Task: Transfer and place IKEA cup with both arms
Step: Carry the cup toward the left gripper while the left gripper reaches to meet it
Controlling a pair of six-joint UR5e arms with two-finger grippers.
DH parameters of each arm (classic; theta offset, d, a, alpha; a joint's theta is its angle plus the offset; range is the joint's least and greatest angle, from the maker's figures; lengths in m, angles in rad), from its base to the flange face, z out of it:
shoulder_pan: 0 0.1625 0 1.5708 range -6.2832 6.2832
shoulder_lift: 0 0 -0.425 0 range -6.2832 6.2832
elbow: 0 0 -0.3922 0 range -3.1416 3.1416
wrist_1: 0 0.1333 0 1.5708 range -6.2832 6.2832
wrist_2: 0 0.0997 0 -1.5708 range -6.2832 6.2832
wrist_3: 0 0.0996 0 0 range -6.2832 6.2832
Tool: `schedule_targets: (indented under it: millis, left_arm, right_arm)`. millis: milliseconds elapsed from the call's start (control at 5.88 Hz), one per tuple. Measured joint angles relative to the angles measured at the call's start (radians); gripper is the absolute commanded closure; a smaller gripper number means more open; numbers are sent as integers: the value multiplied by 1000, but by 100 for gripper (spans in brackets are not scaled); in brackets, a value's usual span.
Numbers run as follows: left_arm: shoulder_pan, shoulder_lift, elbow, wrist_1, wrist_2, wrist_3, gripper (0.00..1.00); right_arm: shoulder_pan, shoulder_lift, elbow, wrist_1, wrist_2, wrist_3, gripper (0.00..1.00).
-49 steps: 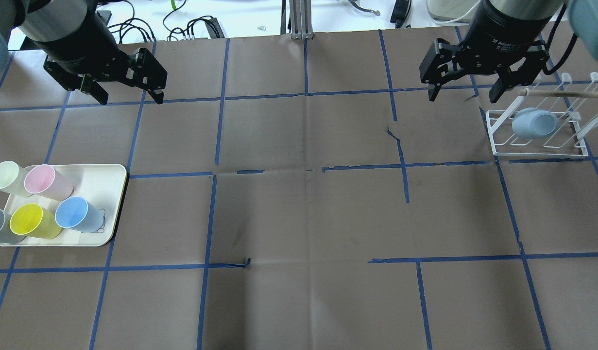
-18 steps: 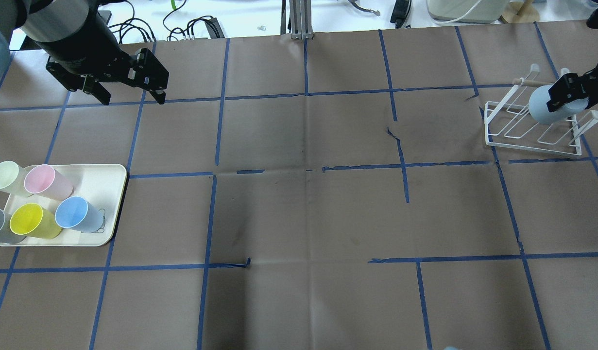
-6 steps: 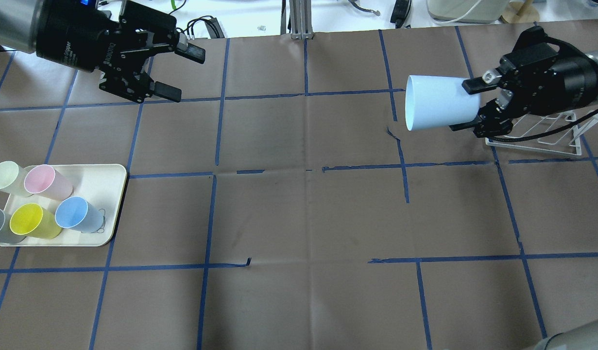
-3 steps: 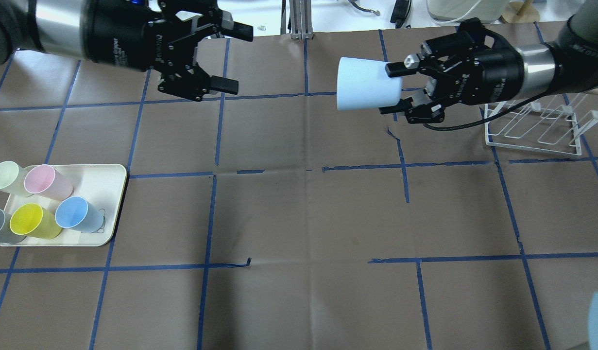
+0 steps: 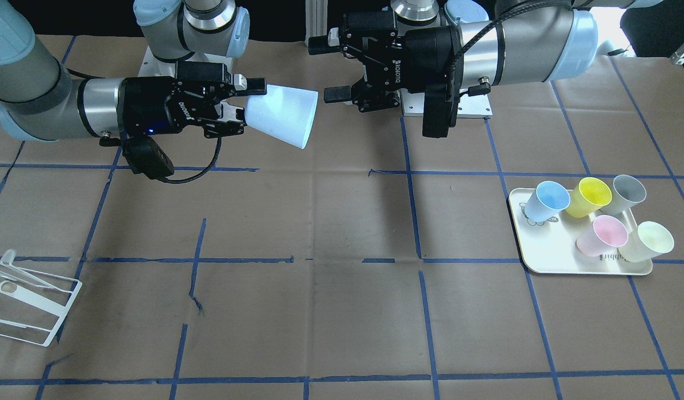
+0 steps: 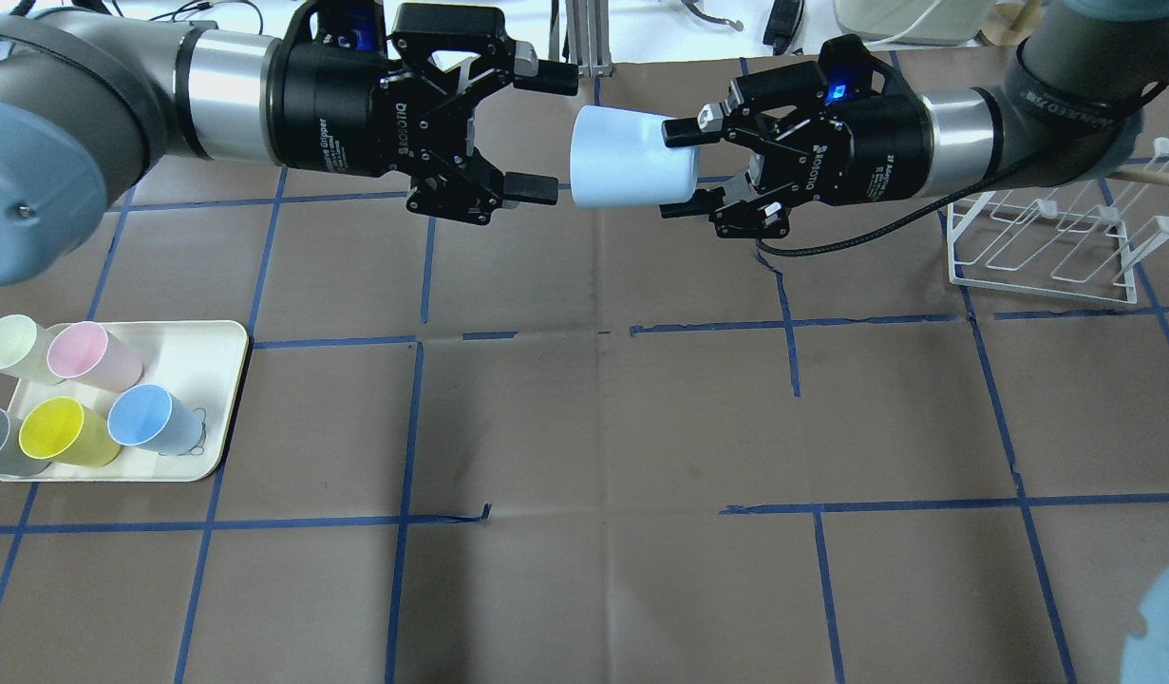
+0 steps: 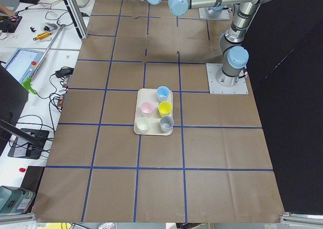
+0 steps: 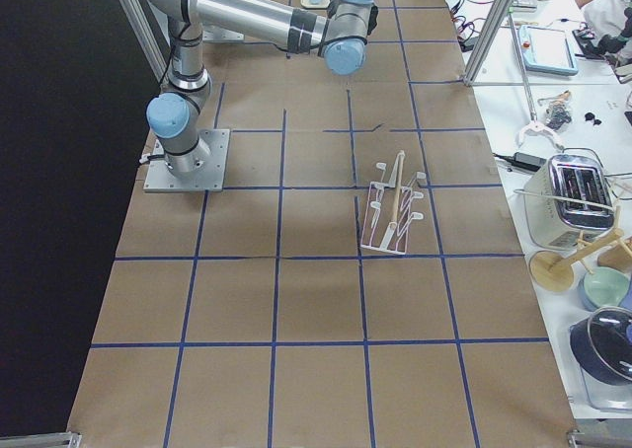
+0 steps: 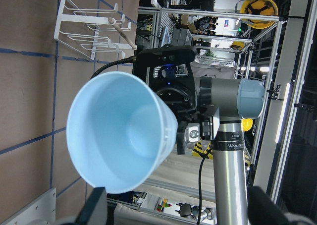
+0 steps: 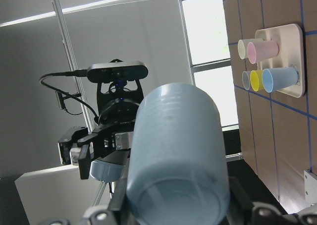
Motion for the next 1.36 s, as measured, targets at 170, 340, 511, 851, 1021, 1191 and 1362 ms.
schedule_targets:
  millis: [170, 340, 511, 851, 1021, 1191, 1362]
  left_arm:
    - [27, -24, 1, 23, -2, 6, 2]
    - [39, -45, 7, 60, -3, 1, 2]
    - [36, -55, 10, 80, -20, -8, 2]
    - [-1, -57, 7, 86, -56, -12, 11]
    - [-27, -57, 5, 88, -60, -12, 31]
    - [-40, -54, 6, 89, -58, -13, 70]
    - [-43, -51, 9, 90, -55, -13, 91]
  right_arm:
    - [1, -6, 1, 1, 9, 1, 53]
    - [2, -9, 1, 1, 12, 2, 53]
    - [2, -10, 2, 1, 11, 2, 52]
    - [2, -9, 2, 1, 10, 4, 52]
    - [2, -10, 2, 1, 10, 4, 52]
    - [2, -10, 2, 1, 10, 3, 52]
    - [2, -11, 2, 1, 11, 4, 52]
